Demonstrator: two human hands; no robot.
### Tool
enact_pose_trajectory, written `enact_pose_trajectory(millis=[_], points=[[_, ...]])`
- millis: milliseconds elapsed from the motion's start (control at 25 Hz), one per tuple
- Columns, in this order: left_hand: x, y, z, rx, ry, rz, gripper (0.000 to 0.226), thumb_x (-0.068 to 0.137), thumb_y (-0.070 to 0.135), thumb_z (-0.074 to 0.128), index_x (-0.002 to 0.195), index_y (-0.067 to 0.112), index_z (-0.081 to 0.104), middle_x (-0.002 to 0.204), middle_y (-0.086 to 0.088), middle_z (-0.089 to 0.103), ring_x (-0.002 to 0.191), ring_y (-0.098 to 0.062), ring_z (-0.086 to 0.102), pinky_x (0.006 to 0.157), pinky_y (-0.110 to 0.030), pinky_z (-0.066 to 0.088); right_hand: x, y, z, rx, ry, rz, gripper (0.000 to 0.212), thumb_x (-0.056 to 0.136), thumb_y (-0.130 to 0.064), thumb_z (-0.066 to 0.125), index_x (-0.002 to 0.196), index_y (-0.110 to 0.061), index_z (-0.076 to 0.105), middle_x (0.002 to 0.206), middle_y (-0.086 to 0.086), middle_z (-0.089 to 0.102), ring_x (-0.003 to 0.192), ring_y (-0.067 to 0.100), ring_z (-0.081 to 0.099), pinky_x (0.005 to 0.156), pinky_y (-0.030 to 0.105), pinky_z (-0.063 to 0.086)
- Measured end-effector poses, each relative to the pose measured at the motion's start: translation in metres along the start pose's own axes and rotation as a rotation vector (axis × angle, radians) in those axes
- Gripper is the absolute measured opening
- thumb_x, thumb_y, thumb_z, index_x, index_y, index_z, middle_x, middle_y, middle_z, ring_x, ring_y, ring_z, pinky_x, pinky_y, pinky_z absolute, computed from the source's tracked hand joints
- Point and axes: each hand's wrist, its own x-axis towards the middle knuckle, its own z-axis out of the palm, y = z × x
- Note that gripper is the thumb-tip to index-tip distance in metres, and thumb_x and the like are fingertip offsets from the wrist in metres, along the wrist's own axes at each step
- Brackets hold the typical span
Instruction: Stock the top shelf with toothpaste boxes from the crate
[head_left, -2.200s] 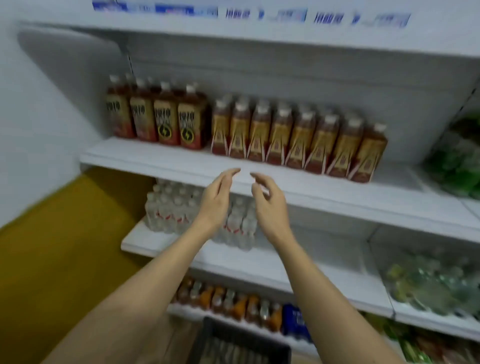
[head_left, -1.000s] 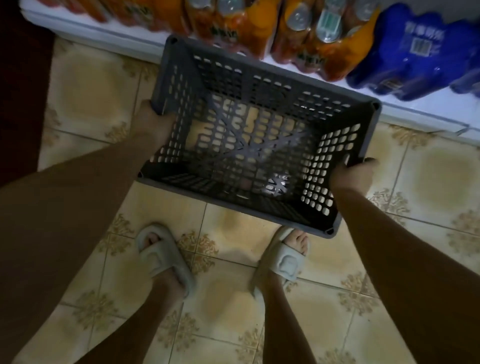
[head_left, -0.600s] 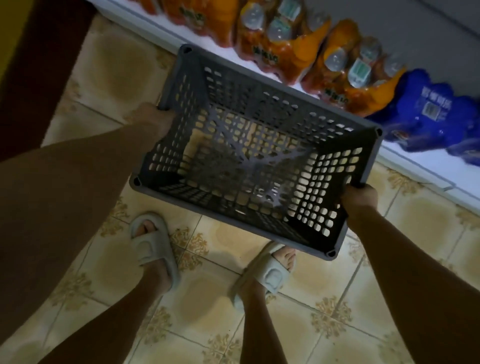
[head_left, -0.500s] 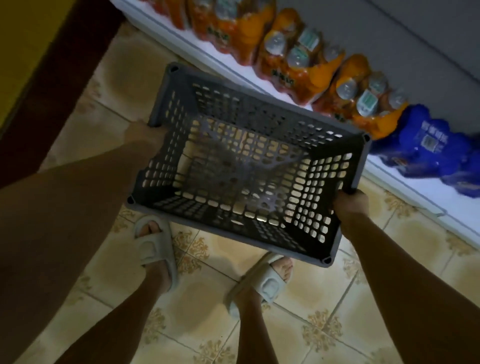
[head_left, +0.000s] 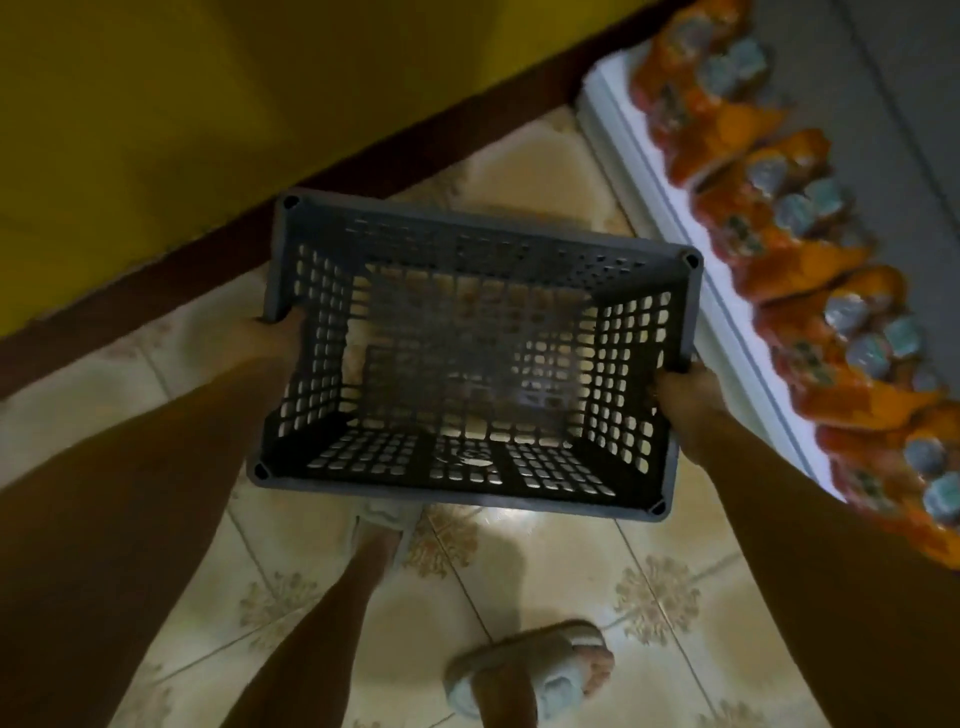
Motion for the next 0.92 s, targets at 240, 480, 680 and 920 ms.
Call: enact_pose_trajectory(millis=[240,480,680,920], points=[[0.068,-0.068,-0.076,-0.14,0.182,-0.254,0.055,0.095,0.046,0.056,0.12,-0.002,0.061,0.116,-0.024,0.065,0.104,-0.04,0.064,0.083,-0.04,0.05,0.008,-0.126,0.136,-0.07,-0.187,-0.118,0.041,0.094,-0.018,0.054,0.133,-0.006,0.047,0.105,0.009,0.062,0.084,0.02,0.058,0.062,0.027,0.044],[0.113,-0.098,-0.106,-0.283,0.121,-0.335,0.051,0.095,0.038,0.059,0.126,-0.002,0.059,0.119,-0.022,0.065,0.104,-0.04,0.064,0.091,-0.048,0.053,-0.001,-0.209,0.219,-0.11,-0.319,-0.252,0.047,0.092,-0.019,0.057,0.136,-0.007,0.044,0.088,-0.001,0.055,0.074,0.014,0.056,0.057,0.026,0.043],[0.126,-0.109,-0.107,-0.336,-0.007,-0.371,0.052,0.091,0.03,0.066,0.132,0.0,0.053,0.124,-0.021,0.062,0.107,-0.039,0.063,0.089,-0.046,0.052,0.005,-0.21,0.243,-0.061,-0.24,-0.34,0.038,0.088,-0.016,0.054,0.124,-0.014,0.042,0.095,0.003,0.052,0.083,0.019,0.055,0.085,0.049,0.052],[0.129,-0.088,-0.108,-0.116,0.051,-0.342,0.077,0.085,0.034,0.07,0.145,0.009,0.028,0.142,-0.018,0.042,0.126,-0.041,0.047,0.104,-0.055,0.042,-0.001,-0.219,0.231,-0.22,-0.183,-0.439,0.06,0.086,-0.028,0.059,0.14,-0.01,0.04,0.128,0.013,0.053,0.109,0.033,0.057,0.091,0.049,0.053]])
